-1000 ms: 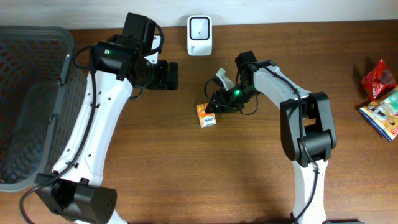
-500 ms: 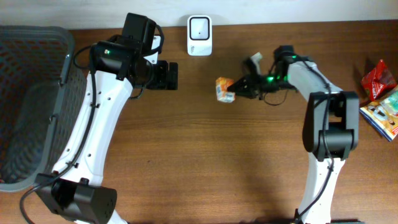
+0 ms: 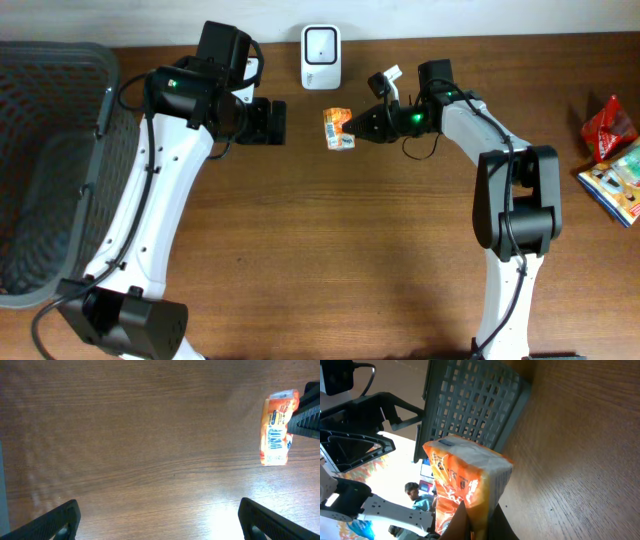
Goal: Scan the item barcode
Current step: 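Lift the orange pack with the right gripper up to the scanner, then carry the orange pack right and drop it at the right edge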
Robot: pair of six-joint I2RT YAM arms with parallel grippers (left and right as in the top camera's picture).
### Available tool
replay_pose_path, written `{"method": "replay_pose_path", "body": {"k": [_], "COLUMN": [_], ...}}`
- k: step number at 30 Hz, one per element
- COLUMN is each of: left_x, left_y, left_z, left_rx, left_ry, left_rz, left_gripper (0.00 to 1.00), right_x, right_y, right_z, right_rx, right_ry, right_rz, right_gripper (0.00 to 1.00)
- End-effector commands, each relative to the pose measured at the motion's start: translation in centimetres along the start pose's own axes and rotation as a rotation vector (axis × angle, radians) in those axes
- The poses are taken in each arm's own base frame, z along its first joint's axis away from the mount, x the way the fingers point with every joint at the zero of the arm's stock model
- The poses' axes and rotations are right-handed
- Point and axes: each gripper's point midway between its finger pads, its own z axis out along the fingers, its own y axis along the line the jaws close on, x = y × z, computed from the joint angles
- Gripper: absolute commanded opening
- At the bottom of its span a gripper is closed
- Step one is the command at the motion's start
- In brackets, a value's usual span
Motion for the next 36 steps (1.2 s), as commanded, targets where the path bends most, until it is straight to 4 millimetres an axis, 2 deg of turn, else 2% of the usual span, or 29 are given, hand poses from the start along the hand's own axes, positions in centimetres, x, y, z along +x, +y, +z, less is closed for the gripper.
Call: {"method": "replay_pose_path", "body": {"k": [1, 2, 3, 4, 5, 6, 8, 9, 11, 14, 16, 18, 20, 22, 23, 24, 26, 28, 29, 30, 31, 32, 33, 34, 35, 36], "left_x": [-0.2, -0.2, -0.2, -0.2, -0.2, -0.2, -0.2, -0.2, -0.2, -0.2, -0.2, -0.2, -0.2, -0.2, -0.2, -0.2, -0.2, -0.2, -0.2, -0.2, -0.2, -0.2, -0.2, -0.2, -0.2, -0.2], "left_y": [0.1, 0.1, 0.1, 0.1, 0.1, 0.1, 0.1, 0.1, 0.1, 0.1, 0.1, 0.1, 0.1, 0.1, 0.1, 0.1, 0.1, 0.1, 0.1, 0.1, 0.1, 0.1, 0.1, 0.1, 0.1, 0.1], "left_z": [-0.3, -0.3, -0.3, -0.3, -0.3, -0.3, -0.3, -0.3, -0.3, -0.3, -0.3, -0.3, -0.3, -0.3, -0.3, -0.3, -0.3, -0.3, -0.3, -0.3, -0.3, -0.3, -0.3, -0.3, -0.3, -0.3], "left_rx": [-0.003, -0.003, -0.003, -0.003, -0.003, -0.003, -0.003, -0.003, -0.003, -0.003, -0.003, -0.002, -0.002, -0.002, -0.002, -0.002, -0.002, -0.002, -0.002, -0.002, -0.002, -0.002, -0.002, -0.002, -0.002, -0.002], "left_ry": [-0.01, -0.01, -0.01, -0.01, -0.01, -0.01, -0.01, -0.01, -0.01, -0.01, -0.01, -0.01, -0.01, -0.01, -0.01, -0.01, -0.01, -0.01, -0.01, -0.01, -0.01, -0.01, -0.01, -0.01, -0.01, -0.01], "left_rz": [-0.008, -0.008, -0.008, -0.008, -0.008, -0.008, -0.008, -0.008, -0.008, -0.008, -0.008, -0.008, -0.008, -0.008, -0.008, -0.008, -0.008, -0.008, -0.008, -0.008, -0.008, -0.008, -0.008, -0.008, -0.008, -0.008], "left_gripper": [0.99, 0.99, 0.99, 0.99, 0.99, 0.99, 0.99, 0.99, 0.99, 0.99, 0.99, 0.99, 0.99, 0.99, 0.99, 0.99, 0.99, 0.99, 0.99, 0.99, 0.99, 0.99, 0.99, 0.99, 0.99, 0.99], "right_x": [-0.6, -0.6, -0.8, -1.6, -3.0, -5.1, -11.1, -14.6, -18.5, -21.2, -21.6, -21.3, -20.7, -20.4, -20.1, -20.3, -21.3, -21.5, -21.0, -19.1, -16.6, -13.5, -10.2, -5.7, -2.0, 0.0], "right_y": [0.5, -0.3, -2.1, -4.7, -6.1, -6.6, -6.6, -5.1, -3.1, -3.3, -3.9, -5.3, -6.4, -6.6, -6.8, -6.4, -3.5, 0.2, 1.9, 3.5, 4.1, 3.9, 3.4, 2.7, 2.5, 2.2], "right_z": [-0.2, -0.2, -0.2, -0.8, -1.9, -3.5, -8.5, -9.5, -7.2, -1.7, -0.9, -1.0, -0.2, 0.6, 0.6, -0.6, -6.3, -14.3, -19.0, -25.7, -31.0, -36.3, -40.5, -45.2, -48.8, -50.6], "right_rx": [-0.025, 0.023, 0.13, 0.315, 0.482, 0.65, 1.135, 1.359, 1.577, 1.578, 1.604, 1.613, 1.608, 1.6, 1.601, 1.656, 1.796, 1.828, 1.855, 1.902, 1.948, 2.002, 2.047, 2.08, 2.093, 2.088], "right_ry": [-0.004, -0.007, -0.017, -0.045, -0.083, -0.127, -0.278, -0.337, -0.369, -0.326, -0.3, -0.262, -0.152, -0.131, -0.124, -0.169, -0.335, -0.511, -0.588, -0.67, -0.705, -0.715, -0.71, -0.728, -0.758, -0.766], "right_rz": [-0.028, 0.008, 0.05, 0.083, 0.096, 0.066, -0.082, -0.289, -0.633, -0.99, -1.078, -1.085, -1.161, -1.17, -1.157, -1.103, -0.936, -0.726, -0.613, -0.443, -0.298, -0.14, 0.003, 0.203, 0.355, 0.427], "right_gripper": [0.04, 0.04, 0.04, 0.04, 0.04, 0.04, 0.04, 0.04, 0.04, 0.04, 0.04, 0.04, 0.04, 0.04, 0.04, 0.04, 0.04, 0.04, 0.04, 0.04, 0.04, 0.04, 0.04, 0.04, 0.04, 0.04]}}
